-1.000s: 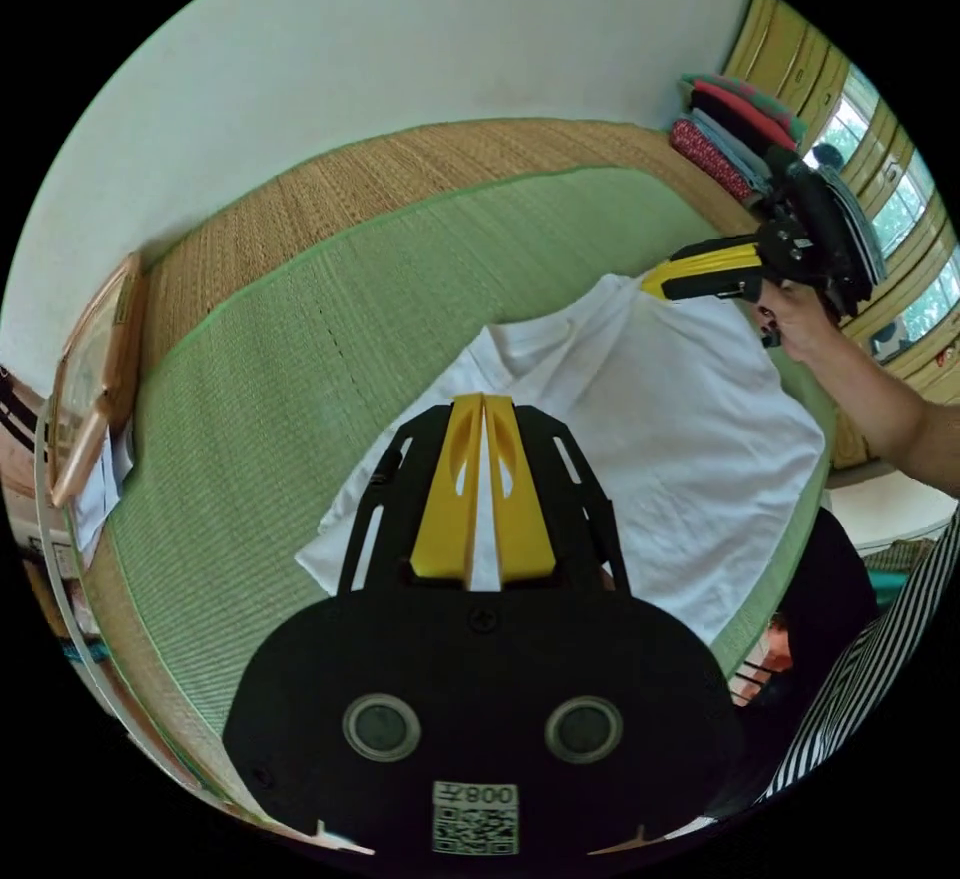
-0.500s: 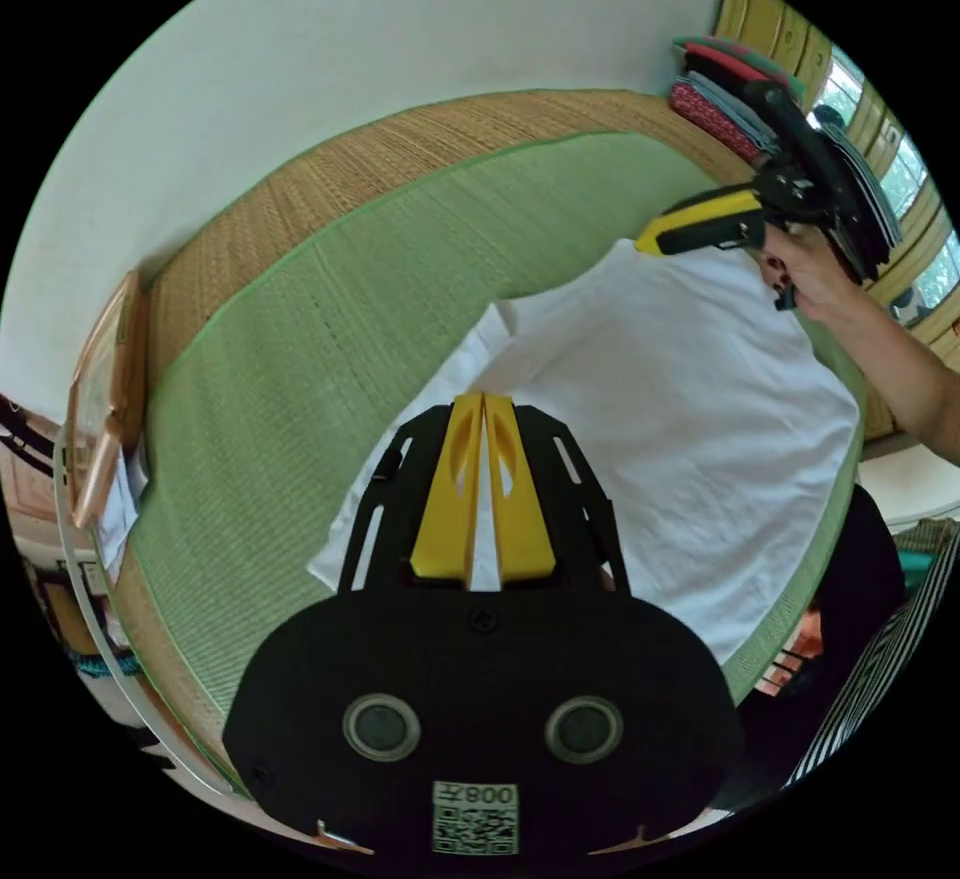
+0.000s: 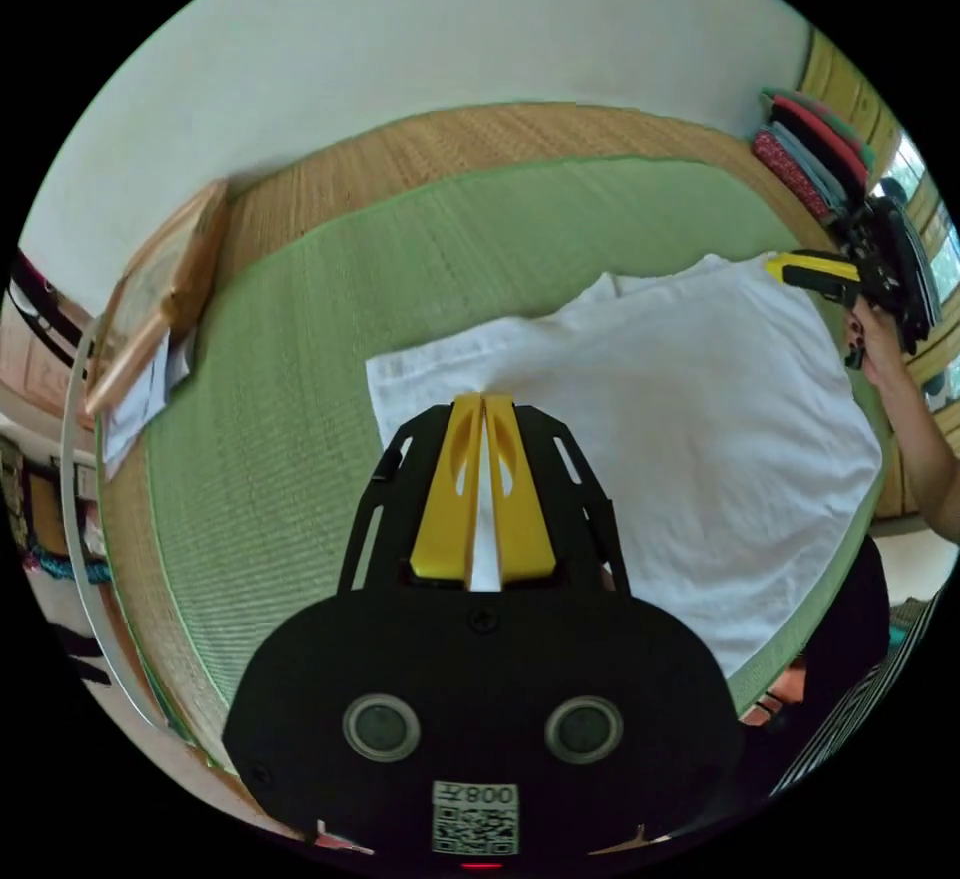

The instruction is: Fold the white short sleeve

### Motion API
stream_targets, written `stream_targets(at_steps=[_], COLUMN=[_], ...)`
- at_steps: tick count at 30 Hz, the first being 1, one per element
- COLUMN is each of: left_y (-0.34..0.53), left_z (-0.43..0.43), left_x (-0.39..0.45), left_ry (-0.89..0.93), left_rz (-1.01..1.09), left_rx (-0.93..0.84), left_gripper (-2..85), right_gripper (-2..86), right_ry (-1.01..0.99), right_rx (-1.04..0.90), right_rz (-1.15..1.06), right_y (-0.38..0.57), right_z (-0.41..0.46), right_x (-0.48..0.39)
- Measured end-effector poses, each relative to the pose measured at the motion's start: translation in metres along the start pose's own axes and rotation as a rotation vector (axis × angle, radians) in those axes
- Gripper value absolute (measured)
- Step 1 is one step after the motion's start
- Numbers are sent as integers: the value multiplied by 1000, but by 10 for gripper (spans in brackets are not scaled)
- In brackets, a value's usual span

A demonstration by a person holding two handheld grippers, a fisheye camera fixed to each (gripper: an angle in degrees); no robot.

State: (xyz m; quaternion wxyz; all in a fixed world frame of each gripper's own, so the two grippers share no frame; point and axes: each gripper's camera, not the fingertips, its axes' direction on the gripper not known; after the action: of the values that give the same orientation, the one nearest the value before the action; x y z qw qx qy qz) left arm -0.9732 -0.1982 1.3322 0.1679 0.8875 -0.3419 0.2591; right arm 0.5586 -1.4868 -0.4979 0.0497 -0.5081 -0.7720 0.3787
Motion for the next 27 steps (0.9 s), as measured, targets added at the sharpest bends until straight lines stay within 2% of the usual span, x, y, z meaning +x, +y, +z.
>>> stream_targets(at_steps=[2,3,6,10,14,18,20,27], left_y=[9,10,17,22,22,36,49,117], left_z=[9,11,4,9,51,54,68,54], left_x=[-19,-23,-28,-25,-31,-52,-61,-89], left_ry=[64,88,73,160,172,200,187,319], left_rz=[-48,-64,-70,1,23,-85,-114,-218], left_rx=[16,2,62,118,9,73,45,126], left_gripper=[2,2,2,2,2,3,3,11], right_gripper=[2,1,1,1,1,1,1,6], right_ry=[-14,-22,-63,-59,-118,-103,-100,-224], right_rx=[-92,-26,-70,-34,-43,-13,-63,29], right_rz=[5,11,13,33,81,129,148,180], right_y=[7,15,20,35,48,67,75,125], right_z=[20,15,11,3,12,1,9,-32], right_x=[3,5,13,25,44,67,79,127])
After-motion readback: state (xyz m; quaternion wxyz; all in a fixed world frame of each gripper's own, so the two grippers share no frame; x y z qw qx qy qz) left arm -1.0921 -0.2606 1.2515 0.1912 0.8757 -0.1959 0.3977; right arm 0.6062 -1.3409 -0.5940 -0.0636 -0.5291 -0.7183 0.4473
